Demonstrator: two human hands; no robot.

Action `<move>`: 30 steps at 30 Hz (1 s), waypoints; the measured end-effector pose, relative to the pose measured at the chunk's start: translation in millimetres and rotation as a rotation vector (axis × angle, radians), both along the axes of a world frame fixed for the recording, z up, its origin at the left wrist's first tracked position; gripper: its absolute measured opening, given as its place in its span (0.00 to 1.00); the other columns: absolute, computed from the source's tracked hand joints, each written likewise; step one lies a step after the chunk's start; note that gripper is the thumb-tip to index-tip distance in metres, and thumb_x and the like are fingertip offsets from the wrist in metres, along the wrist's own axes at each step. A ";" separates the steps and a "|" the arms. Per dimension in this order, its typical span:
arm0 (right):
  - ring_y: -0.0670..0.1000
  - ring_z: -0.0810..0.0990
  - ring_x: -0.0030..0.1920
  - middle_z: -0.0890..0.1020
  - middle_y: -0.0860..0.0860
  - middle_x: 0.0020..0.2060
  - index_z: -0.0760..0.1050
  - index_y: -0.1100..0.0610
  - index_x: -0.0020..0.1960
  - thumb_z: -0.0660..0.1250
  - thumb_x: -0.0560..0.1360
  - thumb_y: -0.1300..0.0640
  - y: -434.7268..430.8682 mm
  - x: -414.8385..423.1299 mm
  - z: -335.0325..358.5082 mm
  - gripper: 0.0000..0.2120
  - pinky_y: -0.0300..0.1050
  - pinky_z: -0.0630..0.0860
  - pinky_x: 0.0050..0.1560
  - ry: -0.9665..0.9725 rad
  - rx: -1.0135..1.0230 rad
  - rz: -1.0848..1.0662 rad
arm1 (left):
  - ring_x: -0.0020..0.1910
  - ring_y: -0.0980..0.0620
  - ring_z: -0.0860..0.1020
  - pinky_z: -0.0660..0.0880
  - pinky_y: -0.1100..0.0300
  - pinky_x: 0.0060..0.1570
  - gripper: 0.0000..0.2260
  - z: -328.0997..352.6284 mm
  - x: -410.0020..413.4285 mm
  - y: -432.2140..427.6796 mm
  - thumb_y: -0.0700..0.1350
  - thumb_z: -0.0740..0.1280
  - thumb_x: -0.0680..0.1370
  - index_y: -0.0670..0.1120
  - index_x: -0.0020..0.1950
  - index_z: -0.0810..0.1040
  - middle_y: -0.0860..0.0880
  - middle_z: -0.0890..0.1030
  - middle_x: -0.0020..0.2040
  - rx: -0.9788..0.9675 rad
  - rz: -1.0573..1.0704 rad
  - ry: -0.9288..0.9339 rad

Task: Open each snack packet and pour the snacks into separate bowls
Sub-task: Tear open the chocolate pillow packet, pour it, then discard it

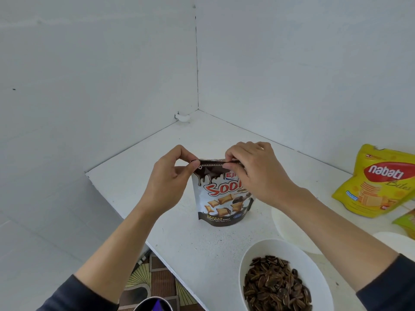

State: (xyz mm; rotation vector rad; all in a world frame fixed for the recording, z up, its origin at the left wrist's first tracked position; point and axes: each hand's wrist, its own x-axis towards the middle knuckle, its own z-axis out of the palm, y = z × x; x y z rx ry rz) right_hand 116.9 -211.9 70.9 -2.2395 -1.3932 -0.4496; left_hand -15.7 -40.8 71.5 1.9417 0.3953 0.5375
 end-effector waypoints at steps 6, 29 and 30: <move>0.50 0.77 0.45 0.80 0.44 0.43 0.75 0.53 0.49 0.63 0.80 0.48 -43.7 25.8 -2.0 0.08 0.53 0.70 0.57 0.094 0.019 -0.068 | 0.33 0.47 0.80 0.65 0.65 0.26 0.06 -2.0 3.3 4.3 0.42 0.66 0.83 0.45 0.47 0.75 0.50 0.86 0.40 0.010 0.018 0.015; 0.48 0.81 0.34 0.82 0.47 0.35 0.81 0.57 0.44 0.74 0.76 0.61 -62.8 -5.9 -0.7 0.03 0.44 0.81 0.34 0.676 0.372 -0.057 | 0.53 0.51 0.73 0.62 0.50 0.52 0.06 -6.3 37.1 -55.4 0.45 0.71 0.78 0.56 0.51 0.84 0.55 0.78 0.52 0.831 -0.061 -0.169; 0.47 0.80 0.32 0.82 0.48 0.35 0.81 0.57 0.44 0.74 0.75 0.61 -64.1 -8.1 -1.5 0.03 0.42 0.80 0.33 0.699 0.384 -0.051 | 0.54 0.50 0.73 0.61 0.51 0.51 0.05 -7.9 37.4 -57.6 0.45 0.71 0.77 0.56 0.49 0.84 0.55 0.78 0.52 0.847 -0.021 -0.194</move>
